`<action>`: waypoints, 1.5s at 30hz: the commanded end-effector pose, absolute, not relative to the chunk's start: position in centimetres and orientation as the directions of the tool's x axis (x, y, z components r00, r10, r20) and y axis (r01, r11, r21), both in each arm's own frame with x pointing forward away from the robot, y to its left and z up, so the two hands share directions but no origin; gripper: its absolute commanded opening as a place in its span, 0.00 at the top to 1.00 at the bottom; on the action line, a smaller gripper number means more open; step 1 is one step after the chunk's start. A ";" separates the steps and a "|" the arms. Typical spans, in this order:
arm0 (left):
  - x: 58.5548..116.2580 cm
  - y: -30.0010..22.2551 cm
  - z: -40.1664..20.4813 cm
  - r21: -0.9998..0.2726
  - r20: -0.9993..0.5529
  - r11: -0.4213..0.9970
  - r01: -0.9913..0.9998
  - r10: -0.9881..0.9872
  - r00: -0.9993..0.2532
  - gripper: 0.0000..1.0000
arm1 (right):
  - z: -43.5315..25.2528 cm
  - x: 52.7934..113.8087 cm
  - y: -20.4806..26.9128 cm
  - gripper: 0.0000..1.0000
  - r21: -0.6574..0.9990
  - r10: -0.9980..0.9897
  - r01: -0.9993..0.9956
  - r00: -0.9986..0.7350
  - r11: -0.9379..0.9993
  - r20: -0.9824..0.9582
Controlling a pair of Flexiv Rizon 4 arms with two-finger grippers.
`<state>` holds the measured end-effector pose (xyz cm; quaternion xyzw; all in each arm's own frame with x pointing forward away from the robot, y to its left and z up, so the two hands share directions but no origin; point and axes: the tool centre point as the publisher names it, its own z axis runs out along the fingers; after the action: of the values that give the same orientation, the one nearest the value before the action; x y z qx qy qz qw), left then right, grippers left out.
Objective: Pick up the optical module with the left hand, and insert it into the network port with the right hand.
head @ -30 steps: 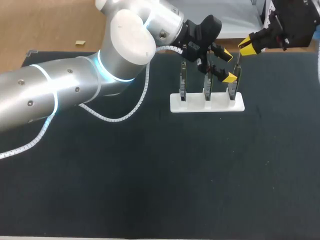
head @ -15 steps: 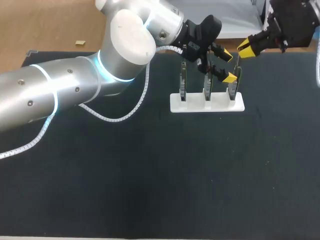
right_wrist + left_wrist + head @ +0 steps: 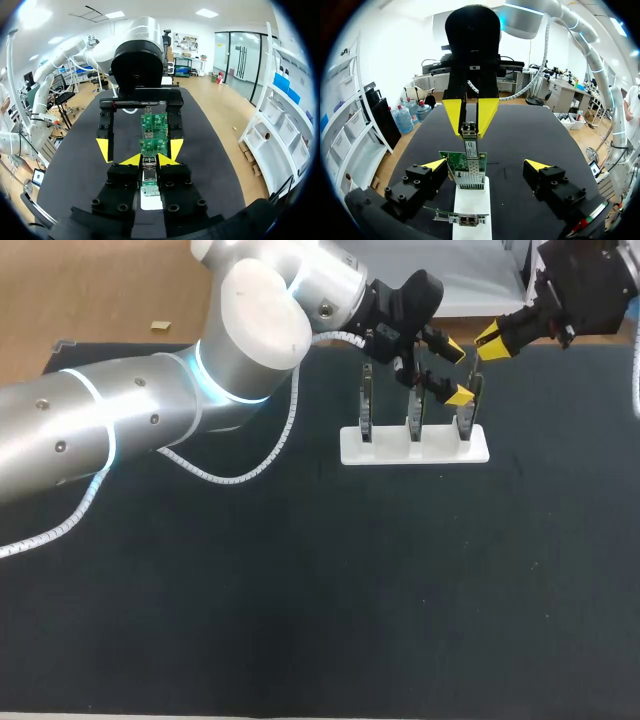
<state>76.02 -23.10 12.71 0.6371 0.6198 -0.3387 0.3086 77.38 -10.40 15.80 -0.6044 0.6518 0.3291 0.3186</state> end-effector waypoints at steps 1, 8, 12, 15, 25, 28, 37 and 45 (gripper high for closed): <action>75.8 -23.1 12.7 -0.025 -0.813 -0.036 0.999 0.582 0.000 0.00 | 15.7 77.3 -10.3 0.73 0.042 -0.579 -0.997 -0.068 0.058 -0.813; 75.8 -23.1 12.7 -0.025 -0.813 -0.036 0.999 0.582 0.000 0.00 | 16.7 77.5 -10.5 0.00 0.057 -0.552 -0.996 -0.085 0.068 -0.830; 75.8 -23.1 12.7 -0.025 -0.813 -0.036 0.999 0.582 0.000 0.00 | 17.7 77.8 -11.1 0.00 0.077 -0.520 -0.995 -0.103 0.070 -0.848; 75.8 -23.1 12.7 -0.025 -0.813 -0.036 0.999 0.582 0.000 0.00 | 18.3 77.9 -11.3 0.00 0.076 -0.508 -0.995 -0.099 0.066 -0.856; 75.8 -23.1 12.7 -0.025 -0.813 -0.036 0.999 0.582 0.000 0.00 | 18.0 77.8 -10.9 1.00 0.071 -0.517 -0.997 -0.074 0.025 -0.853; 75.8 -23.1 12.7 -0.025 -0.813 -0.036 0.999 0.582 0.000 0.00 | 17.8 77.7 -10.8 1.00 0.071 -0.522 -0.997 -0.074 0.025 -0.850; 75.8 -23.1 12.7 -0.025 -0.813 -0.036 0.999 0.582 0.000 0.00 | 16.8 77.4 -10.4 1.00 0.092 -0.530 -0.995 -0.093 0.028 -0.843; 75.8 -23.1 12.7 -0.025 -0.813 -0.036 0.999 0.582 0.000 0.00 | 16.2 77.4 -10.2 1.00 0.104 -0.542 -0.994 -0.100 0.024 -0.834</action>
<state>76.02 -23.10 12.71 0.6371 0.6198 -0.3387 0.3086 77.22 -10.25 16.31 -0.5951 0.6448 0.3649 0.3113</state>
